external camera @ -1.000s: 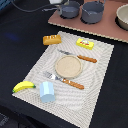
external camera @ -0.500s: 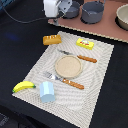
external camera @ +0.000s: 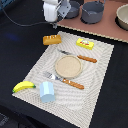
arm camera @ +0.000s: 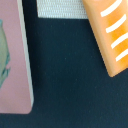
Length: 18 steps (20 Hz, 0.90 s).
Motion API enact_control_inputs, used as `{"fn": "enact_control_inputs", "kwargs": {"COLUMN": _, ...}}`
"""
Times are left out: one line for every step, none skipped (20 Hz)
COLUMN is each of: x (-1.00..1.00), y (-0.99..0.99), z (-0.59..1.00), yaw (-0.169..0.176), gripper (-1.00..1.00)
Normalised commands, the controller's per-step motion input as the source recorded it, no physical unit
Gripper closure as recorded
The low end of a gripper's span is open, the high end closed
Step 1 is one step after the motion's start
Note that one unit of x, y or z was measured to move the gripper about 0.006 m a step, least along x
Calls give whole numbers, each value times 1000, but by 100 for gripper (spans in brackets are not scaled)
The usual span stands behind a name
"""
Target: Interact with the objects in diverse but meaningful ways.
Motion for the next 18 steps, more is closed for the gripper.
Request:
{"fn": "enact_control_inputs", "kwargs": {"x": -280, "y": -320, "z": -286, "yaw": 113, "gripper": -100}}
{"fn": "enact_control_inputs", "kwargs": {"x": -291, "y": -311, "z": -297, "yaw": 115, "gripper": -100}}
{"fn": "enact_control_inputs", "kwargs": {"x": -320, "y": -323, "z": -303, "yaw": 132, "gripper": -100}}
{"fn": "enact_control_inputs", "kwargs": {"x": -274, "y": -337, "z": -209, "yaw": 129, "gripper": -100}}
{"fn": "enact_control_inputs", "kwargs": {"x": -117, "y": -314, "z": -74, "yaw": 91, "gripper": -100}}
{"fn": "enact_control_inputs", "kwargs": {"x": 0, "y": -297, "z": 0, "yaw": 49, "gripper": -100}}
{"fn": "enact_control_inputs", "kwargs": {"x": 29, "y": -334, "z": 17, "yaw": 30, "gripper": -100}}
{"fn": "enact_control_inputs", "kwargs": {"x": 94, "y": -314, "z": 54, "yaw": 26, "gripper": -100}}
{"fn": "enact_control_inputs", "kwargs": {"x": 103, "y": -311, "z": 86, "yaw": 58, "gripper": -100}}
{"fn": "enact_control_inputs", "kwargs": {"x": 100, "y": -274, "z": 97, "yaw": 93, "gripper": -100}}
{"fn": "enact_control_inputs", "kwargs": {"x": 94, "y": -277, "z": 103, "yaw": 124, "gripper": -100}}
{"fn": "enact_control_inputs", "kwargs": {"x": 74, "y": -283, "z": 71, "yaw": 136, "gripper": -100}}
{"fn": "enact_control_inputs", "kwargs": {"x": 89, "y": -280, "z": 77, "yaw": 121, "gripper": -100}}
{"fn": "enact_control_inputs", "kwargs": {"x": 100, "y": -269, "z": 29, "yaw": 94, "gripper": -100}}
{"fn": "enact_control_inputs", "kwargs": {"x": 60, "y": -334, "z": 0, "yaw": 71, "gripper": -100}}
{"fn": "enact_control_inputs", "kwargs": {"x": 0, "y": -383, "z": -23, "yaw": 61, "gripper": -100}}
{"fn": "enact_control_inputs", "kwargs": {"x": 0, "y": -409, "z": -74, "yaw": 65, "gripper": -100}}
{"fn": "enact_control_inputs", "kwargs": {"x": 0, "y": -386, "z": -129, "yaw": 76, "gripper": -100}}
